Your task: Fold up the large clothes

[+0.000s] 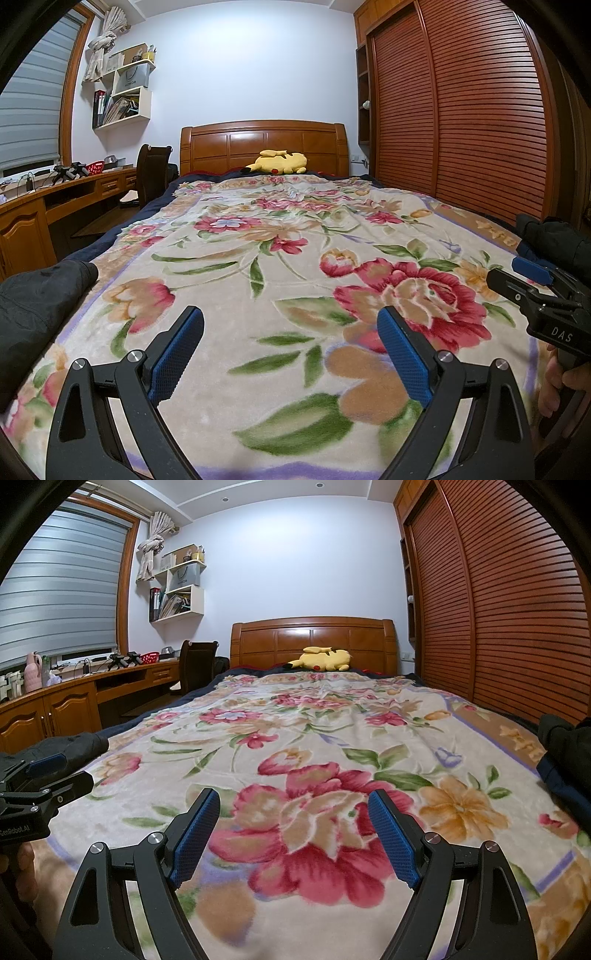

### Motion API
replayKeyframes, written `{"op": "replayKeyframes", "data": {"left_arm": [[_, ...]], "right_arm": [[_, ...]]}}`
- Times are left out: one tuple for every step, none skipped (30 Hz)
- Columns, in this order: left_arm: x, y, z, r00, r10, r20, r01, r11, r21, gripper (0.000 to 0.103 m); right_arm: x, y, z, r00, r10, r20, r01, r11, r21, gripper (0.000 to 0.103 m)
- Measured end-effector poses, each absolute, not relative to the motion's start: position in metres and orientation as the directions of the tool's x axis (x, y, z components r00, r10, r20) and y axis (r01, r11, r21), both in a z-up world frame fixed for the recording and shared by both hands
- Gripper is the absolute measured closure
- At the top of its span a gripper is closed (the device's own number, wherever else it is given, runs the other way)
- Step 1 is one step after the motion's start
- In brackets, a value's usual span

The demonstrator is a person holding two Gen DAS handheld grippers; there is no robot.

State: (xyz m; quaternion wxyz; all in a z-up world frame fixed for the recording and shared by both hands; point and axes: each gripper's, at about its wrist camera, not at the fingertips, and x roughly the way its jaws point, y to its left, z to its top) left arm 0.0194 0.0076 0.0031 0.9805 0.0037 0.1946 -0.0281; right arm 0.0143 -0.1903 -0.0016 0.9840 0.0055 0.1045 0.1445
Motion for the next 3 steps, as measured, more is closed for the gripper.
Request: {"op": "replayKeyframes", "data": {"left_arm": [[0.0192,0.0075,0.0033,0.923,-0.053,-0.381,0.056,0.998,-0.004,0.008],[0.0191,0.0074,0.0034,0.923,-0.053,-0.381,0.056,0.998,-0.005,0.008],[0.0194,0.0077,0.0031,0.923,-0.055,-0.382,0.057,0.998,-0.005,0.008]], "right_arm": [[0.0143,-0.1903,-0.0016,0.936,0.286,-0.204,-0.283,0.958,0.041,0.019],[0.0143,-0.1903,-0.0016,0.937,0.285,-0.204,-0.283,0.958,0.041,0.019],[0.0143,-0.1904,-0.0016,0.936,0.285,-0.204,-0.283,0.958,0.041,0.019]]}}
